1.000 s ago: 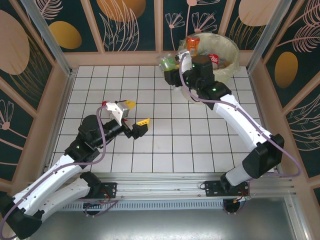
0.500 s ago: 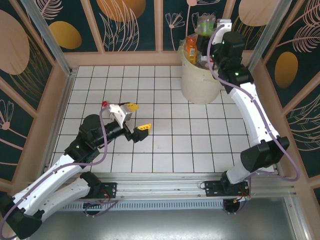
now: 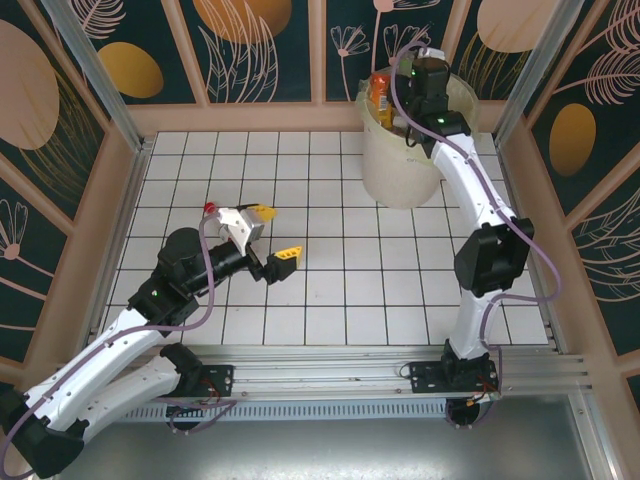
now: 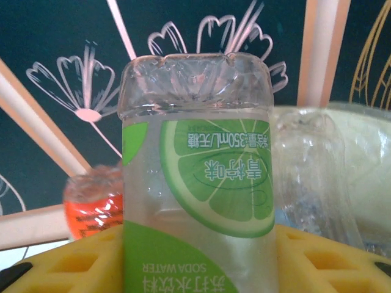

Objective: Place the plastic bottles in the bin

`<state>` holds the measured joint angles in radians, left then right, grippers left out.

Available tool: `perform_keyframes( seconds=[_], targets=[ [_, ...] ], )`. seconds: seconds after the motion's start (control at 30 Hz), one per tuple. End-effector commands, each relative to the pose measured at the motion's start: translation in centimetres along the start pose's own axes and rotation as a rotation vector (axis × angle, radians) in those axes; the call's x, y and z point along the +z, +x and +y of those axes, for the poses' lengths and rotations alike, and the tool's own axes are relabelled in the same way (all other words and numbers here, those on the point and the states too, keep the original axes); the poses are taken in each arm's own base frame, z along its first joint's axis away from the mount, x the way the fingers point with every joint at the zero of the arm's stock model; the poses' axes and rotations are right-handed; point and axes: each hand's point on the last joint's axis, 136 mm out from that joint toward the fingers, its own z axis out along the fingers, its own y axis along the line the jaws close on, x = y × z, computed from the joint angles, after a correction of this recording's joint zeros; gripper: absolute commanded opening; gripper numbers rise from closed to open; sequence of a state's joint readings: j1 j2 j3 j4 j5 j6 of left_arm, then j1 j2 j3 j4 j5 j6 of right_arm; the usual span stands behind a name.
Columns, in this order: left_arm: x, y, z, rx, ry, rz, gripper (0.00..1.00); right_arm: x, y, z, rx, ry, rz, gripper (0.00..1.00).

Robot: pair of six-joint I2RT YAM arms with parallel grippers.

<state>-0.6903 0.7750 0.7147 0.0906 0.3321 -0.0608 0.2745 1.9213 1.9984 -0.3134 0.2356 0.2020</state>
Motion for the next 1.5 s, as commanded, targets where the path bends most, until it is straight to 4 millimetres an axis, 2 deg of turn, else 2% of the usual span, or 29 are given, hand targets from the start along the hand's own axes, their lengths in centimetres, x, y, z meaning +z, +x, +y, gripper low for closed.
perform_keyframes(
  seconds=[0.0,0.17,0.43,0.63,0.73,0.87,0.97,1.07,1.23,1.37,1.47],
  targets=[
    [-0.4,-1.6,0.0,0.009,-0.011,-0.030,0.98,-0.8,-2.2,-0.8,0.064,0.025,-0.049,0.57],
    [-0.2,-1.5,0.2,-0.003,-0.021,-0.023,0.99,-0.8,-1.7,-0.8,0.057,0.015,-0.039,0.70],
    [-0.2,-1.5,0.4,-0.005,-0.033,-0.019,0.99,-2.5,-3.3,-0.5,0.042,-0.013,-0.075,0.79],
    [-0.2,-1.5,0.9,-0.017,-0.064,-0.019,0.99,-5.1,-4.3,0.0,0.005,-0.067,-0.112,0.81],
    [-0.4,-1.8,1.4,-0.042,-0.097,-0.029,0.98,-7.1,-4.3,0.6,-0.023,-0.126,-0.130,0.82],
    [-0.9,-1.6,3.2,-0.122,-0.203,-0.028,0.99,-10.4,-3.5,1.4,-0.060,-0.230,-0.155,0.83],
    [-1.6,-0.2,5.0,-0.234,-0.321,-0.001,0.98,-13.0,-1.8,2.6,-0.103,-0.347,-0.137,0.83],
    [-2.8,1.5,7.2,-0.382,-0.478,0.034,0.99,-15.9,1.0,4.3,-0.134,-0.490,-0.074,0.84],
    [-6.8,6.2,11.0,-0.562,-0.831,0.117,0.99,-20.3,6.6,7.3,-0.194,-0.631,0.029,0.86],
    [-9.4,9.6,12.7,-0.647,-1.070,0.221,0.99,-22.6,11.4,9.3,-0.218,-0.721,0.128,0.86],
    [-9.8,11.8,13.1,-0.643,-1.149,0.313,0.99,-24.1,14.7,10.2,-0.211,-0.790,0.198,0.86]
  ],
)
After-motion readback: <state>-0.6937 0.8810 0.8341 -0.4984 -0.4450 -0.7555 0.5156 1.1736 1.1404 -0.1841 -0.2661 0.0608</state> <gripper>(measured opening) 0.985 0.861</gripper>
